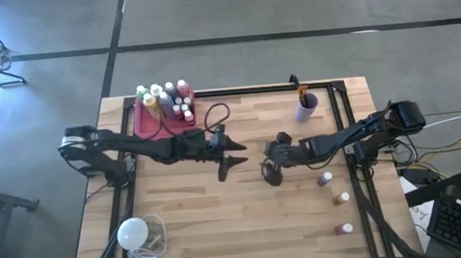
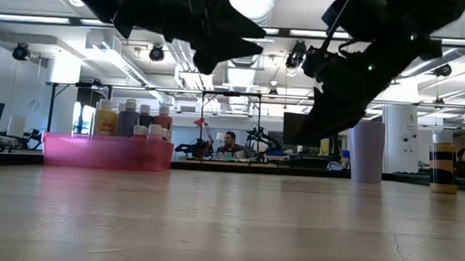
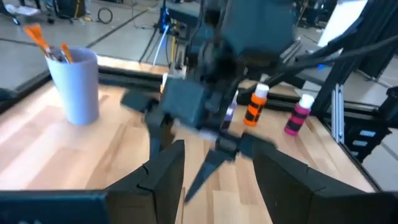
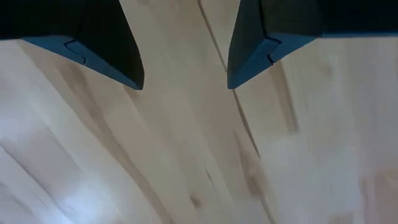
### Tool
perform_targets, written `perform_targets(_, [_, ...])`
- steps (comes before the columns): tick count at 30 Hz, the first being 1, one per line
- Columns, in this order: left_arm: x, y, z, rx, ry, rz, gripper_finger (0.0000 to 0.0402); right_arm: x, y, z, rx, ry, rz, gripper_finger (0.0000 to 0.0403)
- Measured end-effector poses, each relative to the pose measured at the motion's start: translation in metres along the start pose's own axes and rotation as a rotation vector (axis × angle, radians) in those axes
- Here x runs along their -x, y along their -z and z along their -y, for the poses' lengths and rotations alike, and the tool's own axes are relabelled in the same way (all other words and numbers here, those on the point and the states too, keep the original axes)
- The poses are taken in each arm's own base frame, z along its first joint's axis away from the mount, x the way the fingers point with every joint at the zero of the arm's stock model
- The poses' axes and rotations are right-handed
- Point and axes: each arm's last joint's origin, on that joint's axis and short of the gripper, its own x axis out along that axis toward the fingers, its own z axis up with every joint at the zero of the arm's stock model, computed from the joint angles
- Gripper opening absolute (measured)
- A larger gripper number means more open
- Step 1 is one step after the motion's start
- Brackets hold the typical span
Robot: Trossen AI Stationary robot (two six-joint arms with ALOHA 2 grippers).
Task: Pick & Place Paint Supplies
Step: Put the small yellow paint bottle into the pink bin
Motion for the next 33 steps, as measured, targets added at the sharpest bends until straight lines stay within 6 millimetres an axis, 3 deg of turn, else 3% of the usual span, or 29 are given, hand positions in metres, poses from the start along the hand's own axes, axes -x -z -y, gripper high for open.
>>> perform_targets(8, [-0.010,0.015,-0.002,0.003,-0.007,-0.045,0.0193,0.039,-0.015,-0.014,0.052,0.092,-0.149,0.0214])
perform_targets(12, [-0.013,0.020,-0.004,0.002,-0.010,-0.058,0.0193,0.064,-0.014,-0.019,0.040,0.146,-0.225,0.0207])
perform_targets(25, [-0.014,0.019,-0.004,0.000,-0.014,-0.041,0.0193,0.127,0.038,-0.034,-0.116,0.074,-0.216,0.0189])
perform_targets(33, [-0.014,0.019,-0.004,-0.001,-0.014,-0.038,0.0193,0.164,0.051,-0.046,-0.104,-0.077,-0.125,0.0180])
